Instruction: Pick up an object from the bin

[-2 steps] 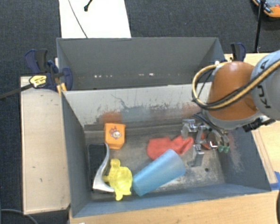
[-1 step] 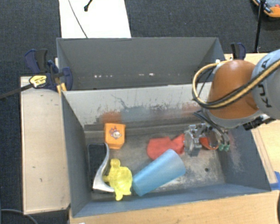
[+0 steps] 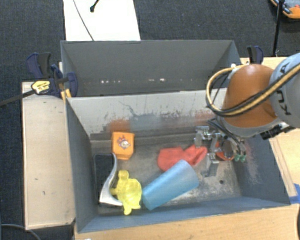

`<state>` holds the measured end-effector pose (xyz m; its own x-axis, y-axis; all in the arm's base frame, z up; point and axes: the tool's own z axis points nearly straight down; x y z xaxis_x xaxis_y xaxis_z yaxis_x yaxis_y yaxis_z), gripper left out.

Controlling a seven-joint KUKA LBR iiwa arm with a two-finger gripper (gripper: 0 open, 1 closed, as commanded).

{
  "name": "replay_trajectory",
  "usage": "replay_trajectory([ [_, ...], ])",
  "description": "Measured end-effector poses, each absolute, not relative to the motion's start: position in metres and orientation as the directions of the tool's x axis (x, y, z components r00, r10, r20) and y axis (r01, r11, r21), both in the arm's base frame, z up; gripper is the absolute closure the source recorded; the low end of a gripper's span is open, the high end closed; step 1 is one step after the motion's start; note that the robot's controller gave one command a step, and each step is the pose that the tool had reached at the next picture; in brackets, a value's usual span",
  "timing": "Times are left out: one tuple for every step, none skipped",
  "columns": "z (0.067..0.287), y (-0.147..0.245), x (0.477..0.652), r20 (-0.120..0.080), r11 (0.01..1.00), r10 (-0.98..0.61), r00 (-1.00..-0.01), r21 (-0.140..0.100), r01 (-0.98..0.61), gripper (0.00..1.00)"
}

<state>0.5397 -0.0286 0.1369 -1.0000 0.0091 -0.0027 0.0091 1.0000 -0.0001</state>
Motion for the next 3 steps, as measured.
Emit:
replay_trajectory([
  [0.137, -0.029, 0.54, -0.003, 1.0, 0.009, -1.0, 0.0, 0.009, 0.0],
  [0.096, -0.034, 0.55, -0.008, 1.0, -0.023, -1.0, -0.001, -0.023, 0.0],
  [0.07, -0.038, 0.541, 0.0, 0.985, 0.174, -0.985, 0.0, 0.174, 1.0],
])
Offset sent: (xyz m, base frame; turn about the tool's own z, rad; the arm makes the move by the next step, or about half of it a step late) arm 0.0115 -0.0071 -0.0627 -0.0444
